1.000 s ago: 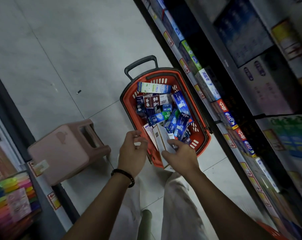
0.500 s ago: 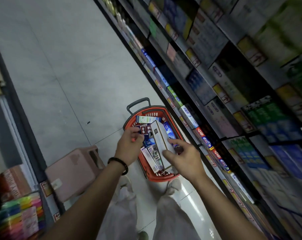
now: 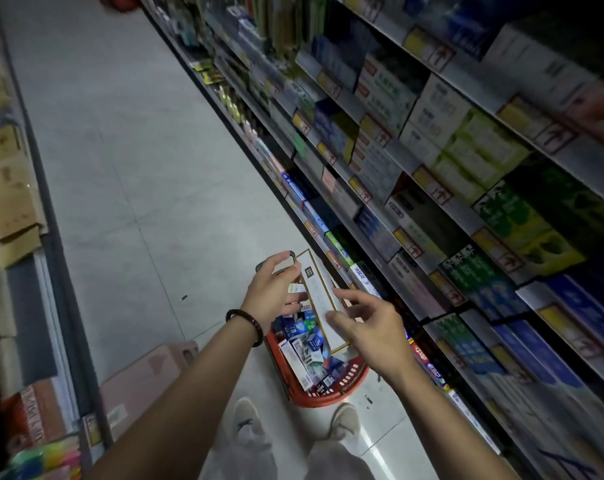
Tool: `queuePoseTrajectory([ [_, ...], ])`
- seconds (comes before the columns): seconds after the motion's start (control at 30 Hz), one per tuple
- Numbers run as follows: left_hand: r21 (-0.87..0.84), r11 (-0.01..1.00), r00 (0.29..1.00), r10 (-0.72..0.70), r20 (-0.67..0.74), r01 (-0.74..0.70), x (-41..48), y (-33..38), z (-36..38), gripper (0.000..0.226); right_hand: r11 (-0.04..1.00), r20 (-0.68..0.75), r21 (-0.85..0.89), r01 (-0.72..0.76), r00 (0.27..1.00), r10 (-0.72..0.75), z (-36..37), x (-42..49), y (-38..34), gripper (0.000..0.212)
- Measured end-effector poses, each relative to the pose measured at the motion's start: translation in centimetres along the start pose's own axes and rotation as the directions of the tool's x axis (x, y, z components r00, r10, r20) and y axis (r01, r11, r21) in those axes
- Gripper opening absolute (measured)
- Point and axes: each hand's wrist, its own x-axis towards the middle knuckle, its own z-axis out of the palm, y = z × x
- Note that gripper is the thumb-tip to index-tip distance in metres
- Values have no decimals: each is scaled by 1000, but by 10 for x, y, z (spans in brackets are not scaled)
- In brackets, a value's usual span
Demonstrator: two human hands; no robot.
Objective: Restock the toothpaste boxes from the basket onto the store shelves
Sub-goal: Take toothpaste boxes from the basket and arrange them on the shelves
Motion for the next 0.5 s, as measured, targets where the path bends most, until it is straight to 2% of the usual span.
queuePoseTrajectory([
  [0.17,-89,995,996,-26,85,34,-18,19,15,33,998,13,35,46,999,-46,-16,-8,-18,34],
  [0.3,-143,990,991,6,135,14,-29,34,23,31,993,23,96,63,998,-66,-28,-11,-31,33],
  [0.5,-196,981,974,53,220,-9,-43,59,30,42,985,46,149,85,995,-93,-50,-19,-53,27],
])
